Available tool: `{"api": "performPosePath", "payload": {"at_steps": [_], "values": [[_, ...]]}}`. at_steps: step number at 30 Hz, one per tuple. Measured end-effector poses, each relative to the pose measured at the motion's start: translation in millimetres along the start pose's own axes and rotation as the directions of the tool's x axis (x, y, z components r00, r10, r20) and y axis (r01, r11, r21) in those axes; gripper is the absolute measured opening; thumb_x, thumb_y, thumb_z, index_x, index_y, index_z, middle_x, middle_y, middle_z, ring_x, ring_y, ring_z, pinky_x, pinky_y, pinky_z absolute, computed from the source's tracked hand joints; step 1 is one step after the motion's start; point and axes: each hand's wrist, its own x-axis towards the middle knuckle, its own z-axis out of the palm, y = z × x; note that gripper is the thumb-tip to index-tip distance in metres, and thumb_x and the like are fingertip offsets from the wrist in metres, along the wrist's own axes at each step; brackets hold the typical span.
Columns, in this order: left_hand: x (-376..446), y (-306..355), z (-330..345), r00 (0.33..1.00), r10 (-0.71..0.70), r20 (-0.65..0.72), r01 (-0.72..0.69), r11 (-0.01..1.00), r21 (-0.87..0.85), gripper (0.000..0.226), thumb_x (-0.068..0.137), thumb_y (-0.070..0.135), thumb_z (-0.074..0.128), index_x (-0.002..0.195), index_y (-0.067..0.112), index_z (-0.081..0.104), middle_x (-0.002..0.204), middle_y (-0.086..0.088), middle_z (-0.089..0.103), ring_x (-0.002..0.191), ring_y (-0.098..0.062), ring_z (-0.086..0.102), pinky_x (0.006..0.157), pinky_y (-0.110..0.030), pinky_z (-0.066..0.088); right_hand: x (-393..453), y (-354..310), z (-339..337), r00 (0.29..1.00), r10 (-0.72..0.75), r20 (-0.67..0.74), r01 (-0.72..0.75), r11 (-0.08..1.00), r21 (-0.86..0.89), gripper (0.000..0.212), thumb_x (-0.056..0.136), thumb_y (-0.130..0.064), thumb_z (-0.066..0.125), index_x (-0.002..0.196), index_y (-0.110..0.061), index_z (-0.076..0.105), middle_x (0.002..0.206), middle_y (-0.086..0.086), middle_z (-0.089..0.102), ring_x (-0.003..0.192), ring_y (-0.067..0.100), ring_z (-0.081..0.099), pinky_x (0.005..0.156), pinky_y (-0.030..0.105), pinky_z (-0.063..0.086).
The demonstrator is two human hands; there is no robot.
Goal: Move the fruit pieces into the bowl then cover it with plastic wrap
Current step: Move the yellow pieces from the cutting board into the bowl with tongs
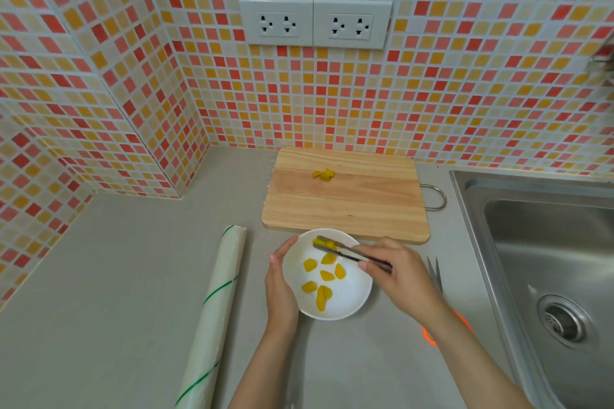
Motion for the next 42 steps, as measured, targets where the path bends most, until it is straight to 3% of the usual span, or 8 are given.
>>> {"api": "performPosePath", "payload": {"at_steps": [2, 6, 11, 18, 27, 33, 39, 42], "values": [[0, 0, 0, 1.0, -0.002, 0.004, 0.002, 1.0, 0.004, 0.048, 0.099, 0.042, 0.019, 0.105, 0.033, 0.065, 0.1, 0.011, 0.073, 0.094, -0.006, 0.068, 0.071, -0.016, 0.052, -2, 1, 0, 1.0, 0.013, 0.023, -0.014, 0.999, 0.035, 0.034, 0.083, -0.013, 0.066, 0.117, -0.021, 0.066, 0.082, -0.005, 0.052, 0.081, 0.015, 0.061, 0.079, 0.023, 0.047], [-1, 1, 0, 1.0, -0.001, -0.01, 0.001, 1.0, 0.003, 0.048, 0.1, 0.039, 0.019, 0.103, 0.032, 0.066, 0.097, 0.014, 0.074, 0.091, -0.002, 0.067, 0.068, -0.012, 0.051, 18, 5, -3, 0.994, 0.025, -0.103, -0.017, 0.997, 0.075, 0.039, 0.082, -0.014, 0.067, 0.12, -0.024, 0.063, 0.074, -0.005, 0.045, 0.065, 0.004, 0.048, 0.062, 0.006, 0.035], [-2, 1, -1, 1.0, -0.003, -0.016, 0.003, 1.0, -0.007, 0.047, 0.101, 0.037, 0.02, 0.106, 0.028, 0.066, 0.099, 0.01, 0.073, 0.092, -0.003, 0.067, 0.067, -0.012, 0.051, 70, 16, 4, 0.974, 0.148, -0.173, -0.154, 0.988, -0.022, 0.032, 0.085, -0.02, 0.061, 0.117, -0.019, 0.065, 0.088, 0.014, 0.06, 0.082, 0.021, 0.053, 0.068, 0.025, 0.035], [-2, -1, -1, 1.0, -0.003, -0.016, 0.003, 1.0, -0.021, 0.048, 0.101, 0.034, 0.02, 0.111, 0.02, 0.065, 0.107, 0.001, 0.071, 0.096, -0.009, 0.067, 0.072, -0.015, 0.052, 131, 10, 24, 0.956, 0.209, -0.205, -0.253, 0.941, -0.225, 0.036, 0.088, -0.026, 0.057, 0.123, -0.016, 0.059, 0.115, 0.016, 0.056, 0.105, 0.034, 0.056, 0.081, 0.039, 0.051], [-1, -2, -1, 1.0, 0.009, -0.011, -0.009, 1.0, -0.022, 0.047, 0.1, 0.033, 0.021, 0.11, 0.02, 0.066, 0.105, 0.004, 0.072, 0.096, -0.007, 0.067, 0.073, -0.015, 0.051, 155, 20, 38, 0.923, 0.314, -0.224, -0.369, 0.888, -0.275, 0.028, 0.09, -0.024, 0.054, 0.115, -0.02, 0.065, 0.119, 0.013, 0.056, 0.104, 0.035, 0.057, 0.082, 0.039, 0.049], [0, -4, -2, 1.0, 0.009, -0.013, -0.009, 1.0, -0.025, 0.047, 0.101, 0.032, 0.021, 0.11, 0.021, 0.066, 0.103, 0.009, 0.073, 0.097, -0.006, 0.067, 0.074, -0.015, 0.051, 149, 21, 31, 0.921, 0.269, -0.283, -0.334, 0.917, -0.216, 0.026, 0.09, -0.025, 0.054, 0.113, -0.021, 0.068, 0.109, 0.013, 0.064, 0.1, 0.033, 0.059, 0.075, 0.034, 0.046], [0, -5, -2, 1.0, 0.001, -0.02, -0.002, 1.0, -0.02, 0.046, 0.101, 0.033, 0.021, 0.109, 0.023, 0.066, 0.102, 0.01, 0.073, 0.097, -0.007, 0.067, 0.073, -0.016, 0.052, 94, 8, 13, 0.955, 0.087, -0.282, -0.138, 0.976, -0.168, 0.026, 0.089, -0.019, 0.057, 0.112, -0.02, 0.068, 0.089, 0.013, 0.059, 0.085, 0.03, 0.057, 0.063, 0.028, 0.035], [0, -4, -1, 1.0, 0.009, -0.018, -0.009, 1.0, -0.012, 0.046, 0.101, 0.032, 0.021, 0.108, 0.024, 0.066, 0.1, 0.012, 0.073, 0.096, -0.005, 0.067, 0.072, -0.014, 0.051, 53, 1, 8, 0.97, -0.007, -0.244, -0.019, 0.994, -0.107, 0.027, 0.085, -0.014, 0.063, 0.111, -0.018, 0.069, 0.077, 0.003, 0.052, 0.072, 0.02, 0.055, 0.06, 0.022, 0.034]]}}
